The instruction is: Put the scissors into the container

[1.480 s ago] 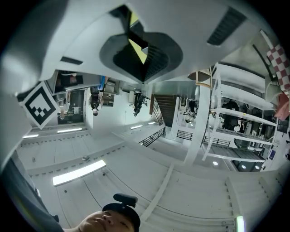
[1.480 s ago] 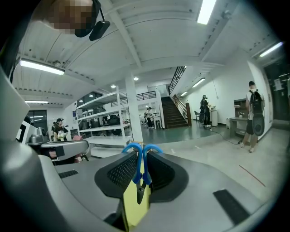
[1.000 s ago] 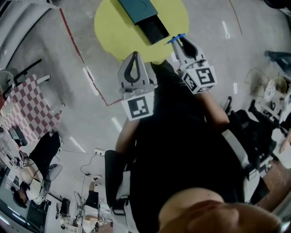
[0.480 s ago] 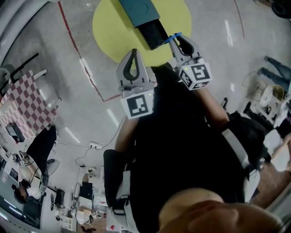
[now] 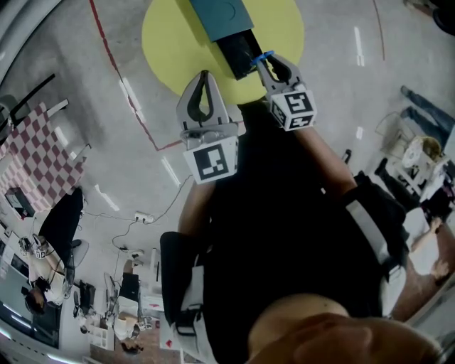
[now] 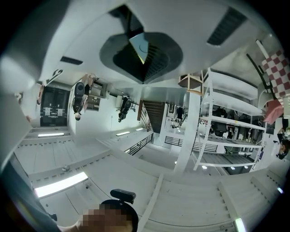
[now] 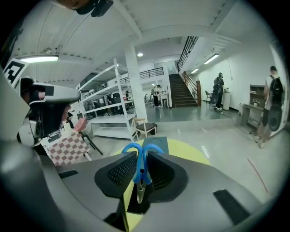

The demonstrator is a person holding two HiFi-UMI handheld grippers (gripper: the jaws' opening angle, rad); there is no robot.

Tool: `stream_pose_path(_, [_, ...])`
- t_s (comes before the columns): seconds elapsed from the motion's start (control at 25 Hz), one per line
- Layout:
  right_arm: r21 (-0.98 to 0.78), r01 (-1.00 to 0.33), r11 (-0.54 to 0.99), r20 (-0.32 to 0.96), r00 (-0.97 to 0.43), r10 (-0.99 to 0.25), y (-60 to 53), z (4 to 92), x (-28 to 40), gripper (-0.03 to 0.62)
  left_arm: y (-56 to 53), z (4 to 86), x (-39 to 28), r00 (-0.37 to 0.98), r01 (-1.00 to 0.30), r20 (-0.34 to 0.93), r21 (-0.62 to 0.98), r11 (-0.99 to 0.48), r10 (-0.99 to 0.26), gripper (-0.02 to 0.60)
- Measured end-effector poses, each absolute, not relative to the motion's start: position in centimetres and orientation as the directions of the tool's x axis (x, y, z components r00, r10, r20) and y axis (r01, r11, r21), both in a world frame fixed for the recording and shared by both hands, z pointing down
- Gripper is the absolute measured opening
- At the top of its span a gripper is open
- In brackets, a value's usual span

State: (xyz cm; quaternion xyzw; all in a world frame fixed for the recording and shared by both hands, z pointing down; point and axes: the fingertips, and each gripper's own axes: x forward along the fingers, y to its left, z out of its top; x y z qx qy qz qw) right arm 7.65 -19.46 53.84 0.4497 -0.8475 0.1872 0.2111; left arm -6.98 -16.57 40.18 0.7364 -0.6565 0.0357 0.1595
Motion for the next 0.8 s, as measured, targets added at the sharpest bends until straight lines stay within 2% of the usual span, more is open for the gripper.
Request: stream_pose_path(0.8, [-0.123, -0.805, 0.581, 0.680, -0.495, -0.542, -19.1, 65.4, 6.1, 0.075, -18.3, 42.6, -8.3, 0.099, -0.979, 0.306, 0.202, -0.037, -0.947, -0.002])
